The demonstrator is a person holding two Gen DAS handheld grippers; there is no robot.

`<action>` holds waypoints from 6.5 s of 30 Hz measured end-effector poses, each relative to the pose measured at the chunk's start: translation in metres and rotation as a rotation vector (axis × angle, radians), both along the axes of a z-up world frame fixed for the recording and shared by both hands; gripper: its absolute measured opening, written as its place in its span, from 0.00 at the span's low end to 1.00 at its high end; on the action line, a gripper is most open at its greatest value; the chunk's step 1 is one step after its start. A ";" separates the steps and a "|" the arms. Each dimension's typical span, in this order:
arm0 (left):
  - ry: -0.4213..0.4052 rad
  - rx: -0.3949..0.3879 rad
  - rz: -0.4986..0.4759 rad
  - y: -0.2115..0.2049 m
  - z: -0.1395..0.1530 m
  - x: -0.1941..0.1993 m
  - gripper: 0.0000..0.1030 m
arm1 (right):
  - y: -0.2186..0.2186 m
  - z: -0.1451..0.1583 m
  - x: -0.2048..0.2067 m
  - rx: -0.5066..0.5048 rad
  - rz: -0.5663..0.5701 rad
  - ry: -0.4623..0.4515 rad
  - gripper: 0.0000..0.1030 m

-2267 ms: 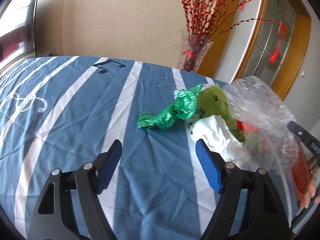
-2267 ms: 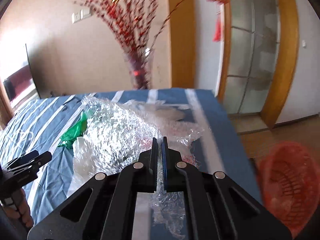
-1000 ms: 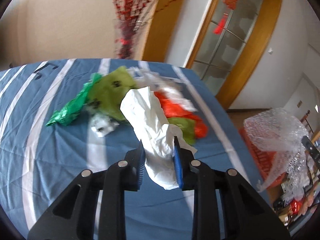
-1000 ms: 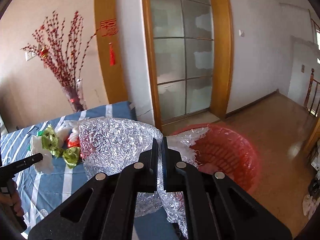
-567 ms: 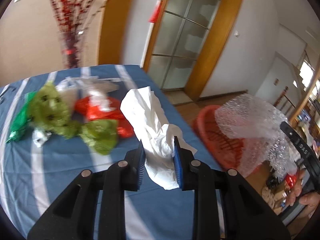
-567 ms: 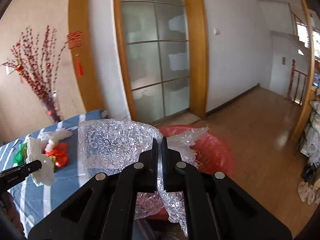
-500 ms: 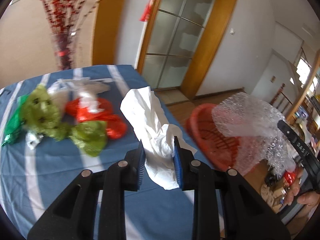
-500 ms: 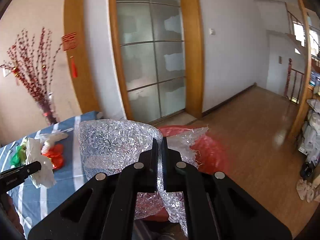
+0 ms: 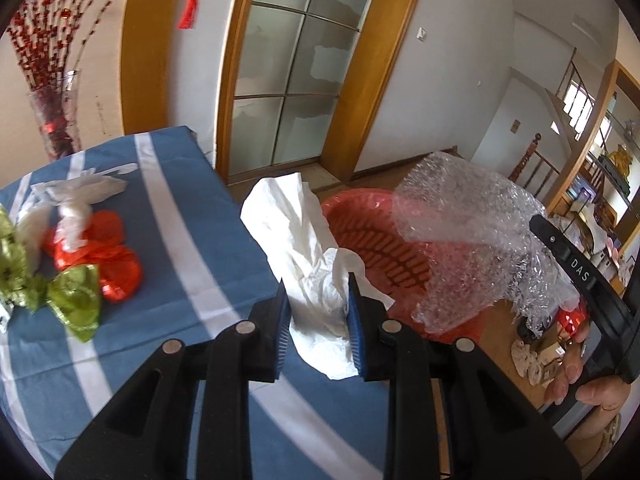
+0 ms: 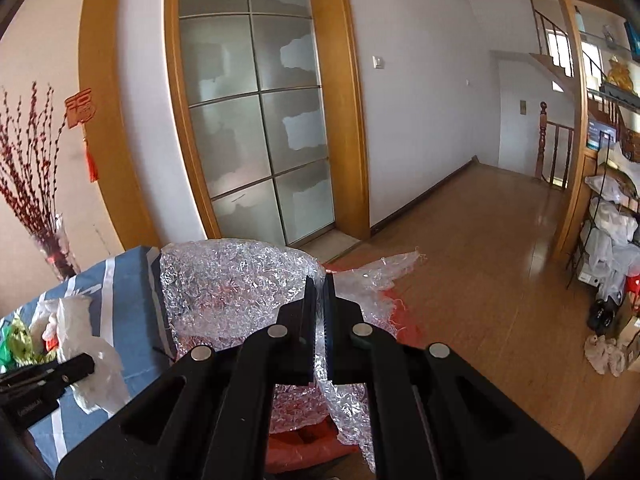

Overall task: Collect trash
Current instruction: 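Carry the bubble wrap and white tissue toward the wastebasket, then open the right tool over the wastebasket while the left tool releases the tissue, then move both tools back over the remaining bags on the table, then grasp the green paw-print bag with the right tool while the left grasps the green bag, then carry both green bags over the wastebasket and open both tools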

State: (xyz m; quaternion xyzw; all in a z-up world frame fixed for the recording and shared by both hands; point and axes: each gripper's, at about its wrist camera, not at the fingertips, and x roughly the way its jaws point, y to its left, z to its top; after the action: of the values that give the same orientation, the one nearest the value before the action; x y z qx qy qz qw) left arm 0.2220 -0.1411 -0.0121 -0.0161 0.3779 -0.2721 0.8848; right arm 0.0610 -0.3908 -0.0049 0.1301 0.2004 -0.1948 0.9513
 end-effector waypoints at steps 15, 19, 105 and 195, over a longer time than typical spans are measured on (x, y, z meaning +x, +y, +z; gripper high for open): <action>0.038 0.017 -0.080 -0.058 -0.020 0.018 0.27 | -0.020 -0.014 0.007 0.046 -0.052 -0.004 0.04; 0.045 0.015 -0.088 -0.068 -0.022 0.023 0.29 | -0.024 -0.020 0.011 0.053 -0.037 0.018 0.04; -0.034 0.150 0.778 0.359 -0.018 0.001 0.63 | 0.353 -0.055 0.141 -0.066 0.912 0.382 0.01; -0.078 -0.046 -0.066 -0.029 0.042 -0.017 0.04 | 0.007 0.003 0.004 0.083 0.268 0.046 0.01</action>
State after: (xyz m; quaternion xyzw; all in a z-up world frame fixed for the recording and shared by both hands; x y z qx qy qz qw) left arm 0.2047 -0.1704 0.0301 -0.0133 0.3373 -0.3102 0.8887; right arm 0.0645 -0.3840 -0.0017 0.1370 0.2457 -0.0605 0.9577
